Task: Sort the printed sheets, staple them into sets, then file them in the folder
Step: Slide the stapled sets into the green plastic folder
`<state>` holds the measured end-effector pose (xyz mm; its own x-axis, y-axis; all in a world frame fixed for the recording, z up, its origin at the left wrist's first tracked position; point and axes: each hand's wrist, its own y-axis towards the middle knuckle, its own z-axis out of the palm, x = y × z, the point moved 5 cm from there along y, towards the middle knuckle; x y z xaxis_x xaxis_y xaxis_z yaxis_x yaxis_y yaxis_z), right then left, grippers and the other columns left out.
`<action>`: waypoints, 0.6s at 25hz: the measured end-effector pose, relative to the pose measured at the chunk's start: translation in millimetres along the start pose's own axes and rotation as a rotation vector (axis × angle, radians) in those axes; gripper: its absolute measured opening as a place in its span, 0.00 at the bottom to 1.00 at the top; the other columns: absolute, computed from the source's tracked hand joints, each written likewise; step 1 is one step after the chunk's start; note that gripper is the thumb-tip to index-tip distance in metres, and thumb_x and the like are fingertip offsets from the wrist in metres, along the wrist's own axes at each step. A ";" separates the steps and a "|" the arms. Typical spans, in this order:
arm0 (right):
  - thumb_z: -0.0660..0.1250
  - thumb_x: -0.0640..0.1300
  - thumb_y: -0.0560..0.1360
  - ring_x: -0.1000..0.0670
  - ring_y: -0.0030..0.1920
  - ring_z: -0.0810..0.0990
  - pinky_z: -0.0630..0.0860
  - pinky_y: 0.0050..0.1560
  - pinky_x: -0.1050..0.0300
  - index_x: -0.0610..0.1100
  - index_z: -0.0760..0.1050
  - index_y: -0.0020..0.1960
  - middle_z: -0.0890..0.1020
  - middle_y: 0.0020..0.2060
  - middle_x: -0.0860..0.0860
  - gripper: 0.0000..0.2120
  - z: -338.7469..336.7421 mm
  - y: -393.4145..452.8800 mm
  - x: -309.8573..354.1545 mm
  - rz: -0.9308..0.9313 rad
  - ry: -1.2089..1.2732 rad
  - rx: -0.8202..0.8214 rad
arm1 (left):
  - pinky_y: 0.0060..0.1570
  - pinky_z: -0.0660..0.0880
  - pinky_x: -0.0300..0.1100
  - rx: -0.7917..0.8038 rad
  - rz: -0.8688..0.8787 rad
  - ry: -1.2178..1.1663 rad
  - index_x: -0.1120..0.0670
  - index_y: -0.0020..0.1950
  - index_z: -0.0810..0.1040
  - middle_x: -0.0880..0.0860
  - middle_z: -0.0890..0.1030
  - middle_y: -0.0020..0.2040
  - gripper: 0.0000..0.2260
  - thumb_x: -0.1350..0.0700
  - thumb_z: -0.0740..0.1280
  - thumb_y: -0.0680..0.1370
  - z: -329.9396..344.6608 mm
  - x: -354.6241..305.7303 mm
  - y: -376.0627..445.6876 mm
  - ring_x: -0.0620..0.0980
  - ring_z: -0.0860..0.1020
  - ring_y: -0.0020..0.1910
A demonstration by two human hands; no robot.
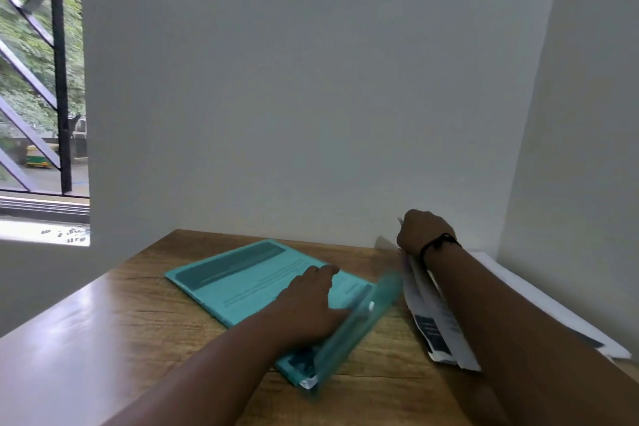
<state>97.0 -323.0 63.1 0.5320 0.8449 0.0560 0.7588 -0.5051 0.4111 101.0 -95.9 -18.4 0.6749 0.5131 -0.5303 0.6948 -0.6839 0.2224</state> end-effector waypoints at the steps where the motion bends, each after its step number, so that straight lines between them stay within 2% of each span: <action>1: 0.62 0.41 0.74 0.41 0.51 0.80 0.72 0.45 0.56 0.42 0.72 0.44 0.80 0.47 0.42 0.03 -17.7 -4.1 -7.7 0.020 0.061 -0.007 | 0.66 0.68 0.46 -0.023 0.002 -0.051 0.45 0.76 0.57 0.48 0.68 0.70 0.35 0.36 0.66 0.74 -1.0 -1.1 -0.1 0.46 0.69 0.66; 3: 0.64 0.41 0.72 0.43 0.39 0.78 0.69 0.37 0.59 0.41 0.67 0.34 0.75 0.34 0.45 0.10 -48.6 -14.1 -19.7 0.030 0.157 -0.033 | 0.60 0.71 0.41 -0.047 -0.002 -0.168 0.44 0.74 0.62 0.46 0.72 0.66 0.31 0.36 0.65 0.75 -2.2 -6.1 -2.3 0.44 0.73 0.61; 4: 0.64 0.42 0.72 0.44 0.32 0.76 0.69 0.33 0.60 0.40 0.67 0.31 0.73 0.29 0.46 0.12 -60.2 -22.0 -20.4 0.009 0.218 -0.032 | 0.57 0.71 0.39 -0.044 -0.004 -0.201 0.44 0.73 0.63 0.45 0.73 0.65 0.29 0.36 0.65 0.75 -3.1 -9.9 -4.8 0.43 0.73 0.59; 6: 0.64 0.41 0.72 0.45 0.26 0.76 0.73 0.30 0.57 0.34 0.76 0.34 0.75 0.26 0.42 0.12 -78.5 -45.3 -8.6 -0.072 0.365 0.029 | 0.57 0.72 0.40 -0.012 -0.001 -0.244 0.40 0.70 0.66 0.42 0.74 0.63 0.25 0.37 0.65 0.75 0.3 -13.5 -6.6 0.41 0.74 0.57; 8: 0.64 0.40 0.73 0.46 0.28 0.79 0.79 0.32 0.55 0.36 0.82 0.43 0.81 0.34 0.39 0.10 -86.2 -74.7 16.3 -0.165 0.522 0.163 | 0.60 0.74 0.45 -0.012 0.024 -0.290 0.35 0.64 0.69 0.42 0.75 0.63 0.16 0.38 0.63 0.77 1.9 -20.9 -10.9 0.42 0.76 0.57; 9: 0.64 0.40 0.74 0.45 0.30 0.81 0.80 0.33 0.54 0.38 0.83 0.46 0.83 0.37 0.41 0.09 -83.2 -90.3 31.8 -0.207 0.583 0.270 | 0.60 0.74 0.47 -0.036 0.053 -0.363 0.36 0.62 0.72 0.44 0.76 0.63 0.12 0.41 0.61 0.79 -0.2 -27.1 -13.8 0.44 0.77 0.57; 11: 0.63 0.40 0.77 0.42 0.39 0.84 0.81 0.37 0.55 0.42 0.81 0.52 0.83 0.41 0.47 0.09 -67.8 -121.0 61.3 -0.291 0.604 0.505 | 0.56 0.75 0.45 -0.100 -0.015 -0.760 0.48 0.57 0.77 0.51 0.80 0.59 0.11 0.48 0.57 0.82 -4.6 -32.3 -19.2 0.48 0.78 0.55; 13: 0.60 0.38 0.79 0.44 0.43 0.84 0.80 0.40 0.58 0.42 0.77 0.61 0.81 0.52 0.47 0.13 -47.1 -141.8 78.1 -0.330 0.596 0.668 | 0.48 0.75 0.43 -0.158 -0.119 -1.025 0.51 0.52 0.79 0.51 0.83 0.49 0.11 0.51 0.59 0.82 -8.1 -27.9 -19.7 0.48 0.80 0.49; 14: 0.59 0.37 0.79 0.47 0.44 0.83 0.80 0.42 0.58 0.43 0.76 0.63 0.80 0.58 0.46 0.14 -37.6 -147.0 81.2 -0.341 0.615 0.697 | 0.45 0.76 0.42 -0.193 -0.141 -0.994 0.52 0.51 0.80 0.50 0.84 0.47 0.09 0.53 0.60 0.82 -10.1 -21.9 -17.1 0.48 0.81 0.46; 15: 0.59 0.36 0.79 0.49 0.45 0.82 0.80 0.45 0.57 0.44 0.77 0.62 0.79 0.59 0.47 0.15 -33.7 -146.7 80.7 -0.370 0.628 0.644 | 0.43 0.78 0.42 -0.214 -0.163 -0.957 0.54 0.52 0.80 0.51 0.85 0.46 0.07 0.57 0.62 0.82 -11.3 -16.6 -14.8 0.49 0.82 0.45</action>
<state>15.9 -174.8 38.0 0.0629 0.8152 0.5757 0.9974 -0.0307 -0.0655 82.3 -88.5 -3.6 0.1478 -0.1064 -0.9833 0.8553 -0.4855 0.1811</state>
